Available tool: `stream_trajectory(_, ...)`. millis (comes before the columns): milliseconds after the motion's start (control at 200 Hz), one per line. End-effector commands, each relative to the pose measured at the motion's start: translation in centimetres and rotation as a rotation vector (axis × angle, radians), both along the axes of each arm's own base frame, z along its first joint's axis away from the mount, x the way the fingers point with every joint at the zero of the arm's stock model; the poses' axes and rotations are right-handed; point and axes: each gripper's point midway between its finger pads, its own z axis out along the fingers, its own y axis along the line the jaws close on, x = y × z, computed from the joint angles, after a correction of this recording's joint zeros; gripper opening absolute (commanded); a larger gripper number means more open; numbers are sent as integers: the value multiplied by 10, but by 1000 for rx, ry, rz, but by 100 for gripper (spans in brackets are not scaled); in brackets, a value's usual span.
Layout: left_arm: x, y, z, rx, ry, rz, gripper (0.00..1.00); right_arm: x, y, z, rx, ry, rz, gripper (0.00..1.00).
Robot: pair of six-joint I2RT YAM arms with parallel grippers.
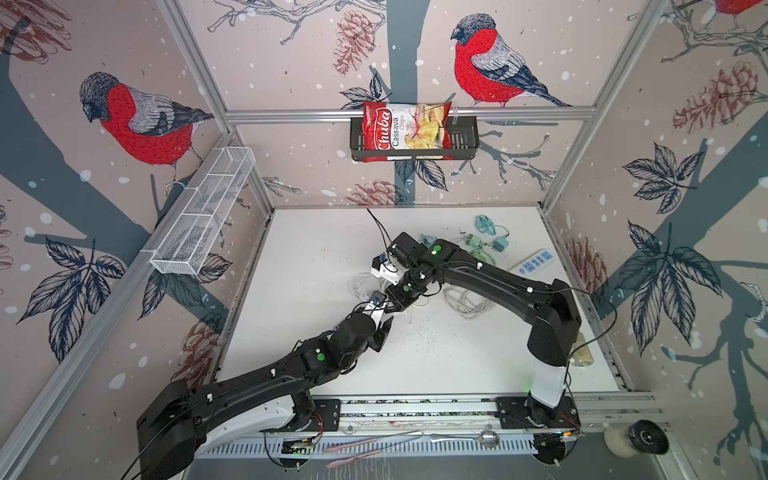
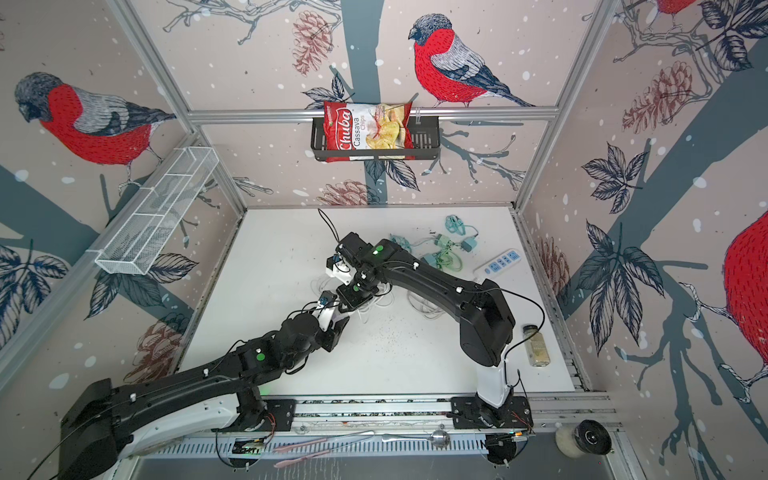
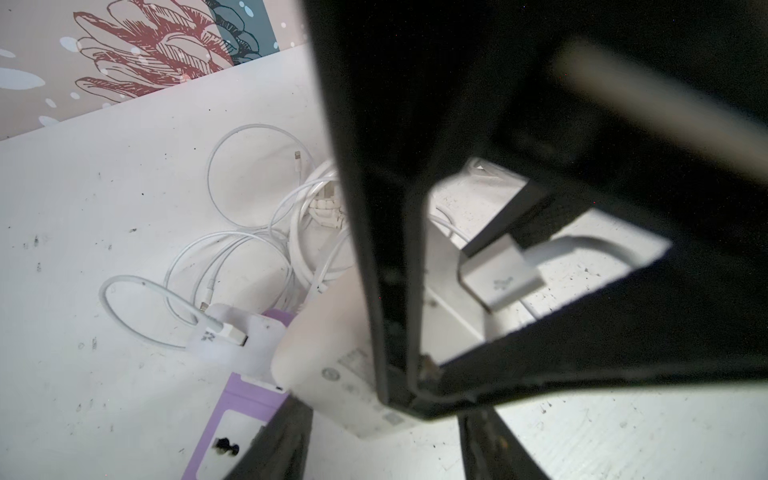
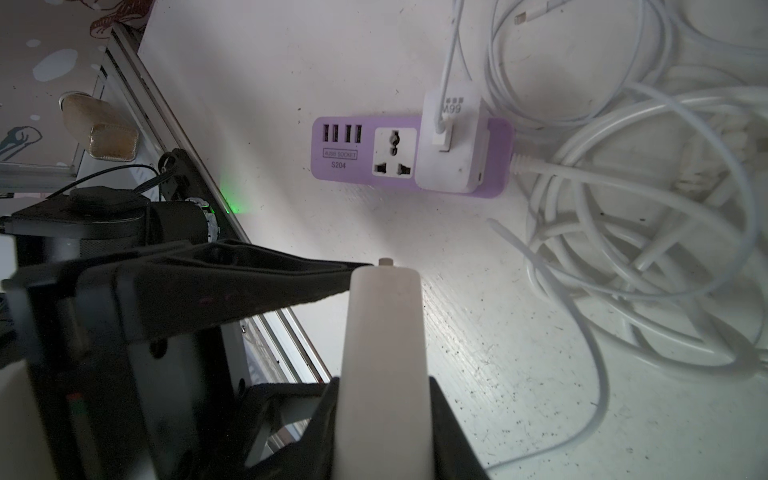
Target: Insert the plug
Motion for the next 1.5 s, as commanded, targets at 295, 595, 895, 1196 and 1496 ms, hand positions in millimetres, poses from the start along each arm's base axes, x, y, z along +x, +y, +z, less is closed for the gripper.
stream_trajectory(295, 11, -7, 62, -113, -207, 8, 59, -31, 15, 12, 100, 100, 103, 3)
stream_trajectory(595, 10, -4, 56, -43, -190, 4, 63, -26, 2, 19, 71, 39, 66, 2)
stream_trajectory(895, 8, 0, 73, -30, -299, -7, 80, -22, -6, 23, 74, 21, 43, 2)
stream_trajectory(1196, 7, -2, 72, -12, -366, -32, 80, -14, -13, 41, 181, 40, 24, 2)
stream_trajectory(1496, -3, 3, 78, 1, -581, -97, 80, -8, -27, 37, 195, 56, 6, 3)
